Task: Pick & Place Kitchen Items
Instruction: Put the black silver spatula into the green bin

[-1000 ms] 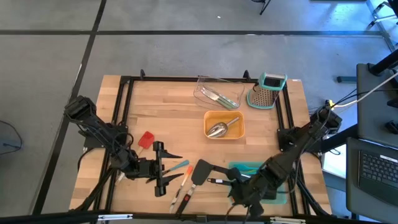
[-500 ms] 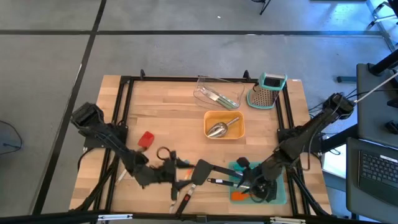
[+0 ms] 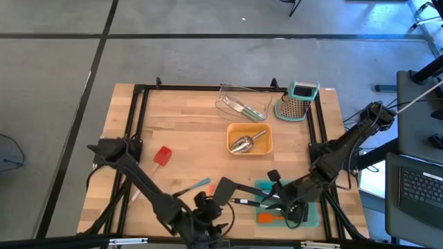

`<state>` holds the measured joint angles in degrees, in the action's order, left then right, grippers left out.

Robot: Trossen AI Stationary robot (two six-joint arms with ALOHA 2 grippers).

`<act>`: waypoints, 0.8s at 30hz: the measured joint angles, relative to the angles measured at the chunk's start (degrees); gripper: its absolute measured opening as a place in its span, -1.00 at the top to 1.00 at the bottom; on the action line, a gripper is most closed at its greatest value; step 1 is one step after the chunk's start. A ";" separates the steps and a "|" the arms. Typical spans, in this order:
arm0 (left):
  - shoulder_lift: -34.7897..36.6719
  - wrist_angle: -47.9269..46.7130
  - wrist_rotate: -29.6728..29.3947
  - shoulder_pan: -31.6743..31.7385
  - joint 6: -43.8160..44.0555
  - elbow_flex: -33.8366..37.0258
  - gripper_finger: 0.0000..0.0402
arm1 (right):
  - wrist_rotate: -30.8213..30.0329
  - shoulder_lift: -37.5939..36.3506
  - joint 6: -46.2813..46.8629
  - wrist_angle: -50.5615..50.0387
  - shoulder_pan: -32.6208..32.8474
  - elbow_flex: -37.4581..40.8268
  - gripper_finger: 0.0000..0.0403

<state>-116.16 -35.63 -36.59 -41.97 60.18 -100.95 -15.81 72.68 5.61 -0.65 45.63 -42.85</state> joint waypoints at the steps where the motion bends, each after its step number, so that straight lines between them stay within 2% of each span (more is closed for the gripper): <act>1: -0.93 -2.57 -0.14 -0.35 3.22 -1.08 -0.25 | -1.41 0.01 0.51 0.51 0.04 0.00 0.36; 5: -3.78 -5.68 2.97 -1.60 15.83 -1.98 -0.25 | -9.85 0.01 2.97 1.91 0.03 0.00 0.36; 8: -6.15 -5.94 9.67 -1.77 21.66 -2.07 -0.25 | -10.79 0.01 3.36 1.86 0.11 0.00 0.36; 12: -8.81 -7.47 16.65 -1.64 25.01 -2.01 -0.25 | -10.76 0.01 3.43 1.11 0.24 0.00 0.36; 24: -11.00 -14.18 19.14 -0.90 28.15 -2.04 -0.25 | -10.56 0.01 4.38 -0.45 0.24 0.00 0.36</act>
<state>-127.15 -49.80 -17.44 -42.88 88.33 -102.99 -26.37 72.69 9.99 -1.10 45.87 -42.85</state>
